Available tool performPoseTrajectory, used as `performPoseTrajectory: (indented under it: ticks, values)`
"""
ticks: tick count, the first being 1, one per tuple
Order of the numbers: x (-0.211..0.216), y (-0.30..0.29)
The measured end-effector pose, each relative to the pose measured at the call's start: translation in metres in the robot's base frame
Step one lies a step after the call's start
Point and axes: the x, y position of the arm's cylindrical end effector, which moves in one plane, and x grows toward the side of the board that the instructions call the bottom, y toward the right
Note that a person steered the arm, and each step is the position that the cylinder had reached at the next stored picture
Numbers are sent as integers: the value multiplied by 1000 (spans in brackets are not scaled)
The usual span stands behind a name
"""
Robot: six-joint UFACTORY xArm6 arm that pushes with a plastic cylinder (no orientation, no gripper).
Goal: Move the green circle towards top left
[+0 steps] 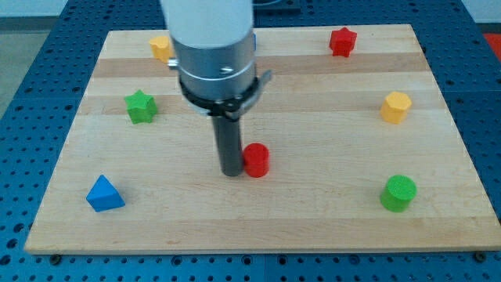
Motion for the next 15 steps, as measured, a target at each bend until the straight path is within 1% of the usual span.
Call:
performPoseTrajectory:
  ticks: [1,2,3,4,5,6,7,8,9,10,11,12,13,14,15]
  values:
    - [4,30]
    - [-14,46]
    - [-22,62]
    - [-16,76]
    - [-11,104]
    - [-14,123]
    - [-48,116]
    - [-58,154]
    - [-89,127]
    - [-139,53]
    - [-163,43]
    - [-174,85]
    - [-199,8]
    - [-204,-67]
    - [-204,-85]
